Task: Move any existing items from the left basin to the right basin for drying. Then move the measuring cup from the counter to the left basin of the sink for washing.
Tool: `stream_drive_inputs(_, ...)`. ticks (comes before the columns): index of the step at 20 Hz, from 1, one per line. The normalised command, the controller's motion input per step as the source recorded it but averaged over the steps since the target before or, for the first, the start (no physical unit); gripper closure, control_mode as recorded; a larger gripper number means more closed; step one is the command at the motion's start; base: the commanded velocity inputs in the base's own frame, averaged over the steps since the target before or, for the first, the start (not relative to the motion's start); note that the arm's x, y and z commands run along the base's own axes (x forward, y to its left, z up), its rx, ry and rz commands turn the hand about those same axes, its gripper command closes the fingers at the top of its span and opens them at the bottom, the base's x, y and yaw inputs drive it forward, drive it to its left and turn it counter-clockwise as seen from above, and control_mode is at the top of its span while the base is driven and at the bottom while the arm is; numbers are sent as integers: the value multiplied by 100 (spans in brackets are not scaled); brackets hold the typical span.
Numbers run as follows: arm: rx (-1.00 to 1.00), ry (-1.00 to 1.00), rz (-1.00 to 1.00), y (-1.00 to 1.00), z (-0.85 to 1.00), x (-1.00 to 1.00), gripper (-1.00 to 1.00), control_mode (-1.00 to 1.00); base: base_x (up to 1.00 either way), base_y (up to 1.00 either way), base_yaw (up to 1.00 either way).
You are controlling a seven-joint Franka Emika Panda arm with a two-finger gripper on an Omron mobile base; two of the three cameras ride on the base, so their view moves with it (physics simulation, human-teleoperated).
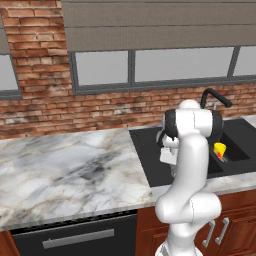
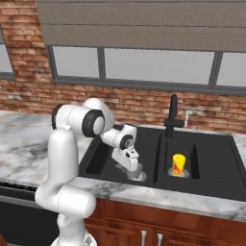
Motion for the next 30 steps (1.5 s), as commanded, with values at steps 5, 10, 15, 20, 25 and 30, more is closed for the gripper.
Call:
stream_drive_inputs(5, 3, 6, -4, -5, -27, 11, 100, -100, 0, 0, 0)
stream_drive_inputs(10, 0, 1, -5, 0, -15, 27, 100, -100, 0, 0, 0)
stream_drive_inputs(15, 0, 0, -7, -6, -2, 34, 100, -100, 0, 0, 0)
stream_drive_inputs(20, 0, 0, -7, -5, -7, 34, 100, -100, 0, 0, 0)
stream_drive_inputs(25, 0, 0, -4, -2, -15, 28, 100, -100, 0, 0, 0)
stream_drive_inputs(30, 0, 0, -3, 0, -41, 30, 100, -100, 0, 0, 0)
